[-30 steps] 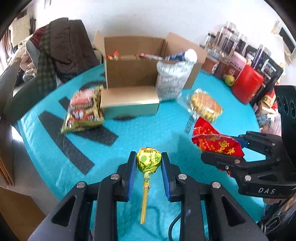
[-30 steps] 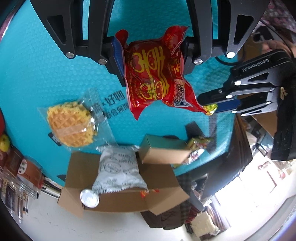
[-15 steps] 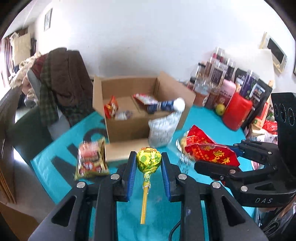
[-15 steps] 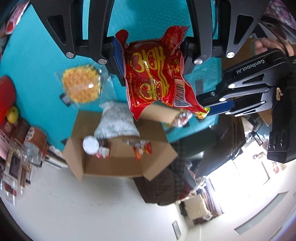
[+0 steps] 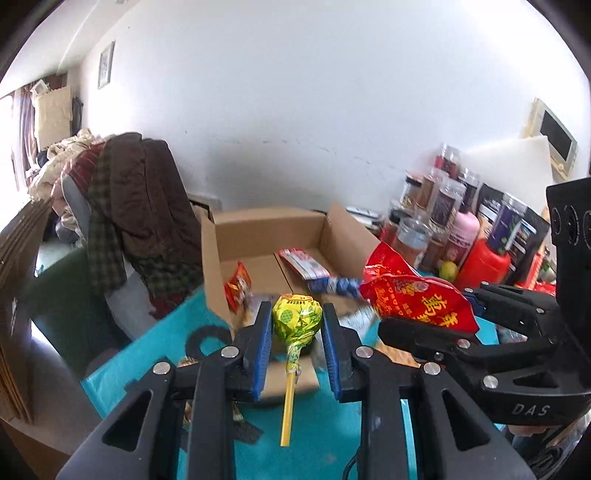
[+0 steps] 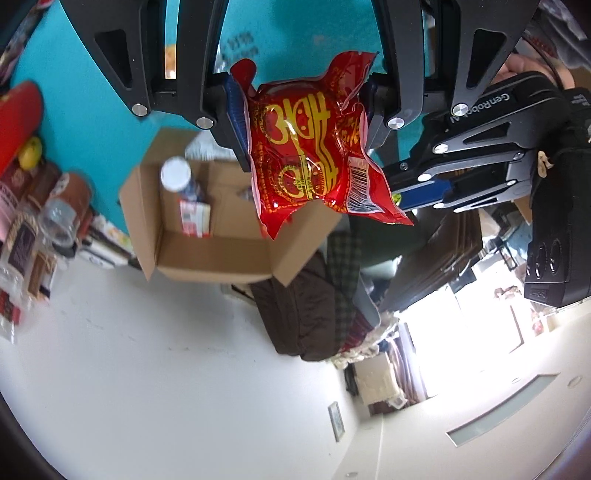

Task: Organize snacks
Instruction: 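Carry the lollipop and the red bag over the cardboard box with both grippers, then lower the lollipop and red bag into the box and open both grippers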

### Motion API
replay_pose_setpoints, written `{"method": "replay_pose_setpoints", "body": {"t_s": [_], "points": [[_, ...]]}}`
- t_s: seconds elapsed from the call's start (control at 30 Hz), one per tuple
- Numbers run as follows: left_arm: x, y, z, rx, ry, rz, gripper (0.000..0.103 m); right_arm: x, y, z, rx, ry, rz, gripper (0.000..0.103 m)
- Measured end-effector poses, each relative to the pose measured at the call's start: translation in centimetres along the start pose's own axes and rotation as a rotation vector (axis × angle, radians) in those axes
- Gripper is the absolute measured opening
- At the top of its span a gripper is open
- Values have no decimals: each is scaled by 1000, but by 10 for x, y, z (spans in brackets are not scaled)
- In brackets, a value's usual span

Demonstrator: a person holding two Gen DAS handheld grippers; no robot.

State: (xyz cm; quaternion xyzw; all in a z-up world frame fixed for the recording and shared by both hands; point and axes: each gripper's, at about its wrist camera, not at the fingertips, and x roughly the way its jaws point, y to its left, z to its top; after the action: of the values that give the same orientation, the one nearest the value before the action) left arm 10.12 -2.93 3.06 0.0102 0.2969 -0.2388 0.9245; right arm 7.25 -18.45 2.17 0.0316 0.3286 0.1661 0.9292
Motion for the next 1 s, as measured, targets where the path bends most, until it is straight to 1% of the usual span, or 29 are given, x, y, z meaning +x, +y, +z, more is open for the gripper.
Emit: {"method": "replay_pose_setpoints", "body": {"t_s": [0.17,0.33,0.4,0.47,0.77,0.9,1.0], "points": [[9,7,20,-23,-34,11,26,5,-7,19,-5,-36,0,48],[21,12,40,-13,-55,32,26,14,-21,39,-6,-61,-12,48],[28,14,48,-9,-63,37,26,18,-26,46,-34,-65,-13,48],[36,14,55,-6,-66,39,26,23,-36,53,-22,-78,-25,48],[75,14,80,15,-53,43,26,50,-71,79,30,-84,-28,48],[94,13,83,17,-34,49,26,59,-83,85,67,-89,-10,49],[108,12,83,20,-10,59,26,66,-94,84,104,-91,-25,49]]}}
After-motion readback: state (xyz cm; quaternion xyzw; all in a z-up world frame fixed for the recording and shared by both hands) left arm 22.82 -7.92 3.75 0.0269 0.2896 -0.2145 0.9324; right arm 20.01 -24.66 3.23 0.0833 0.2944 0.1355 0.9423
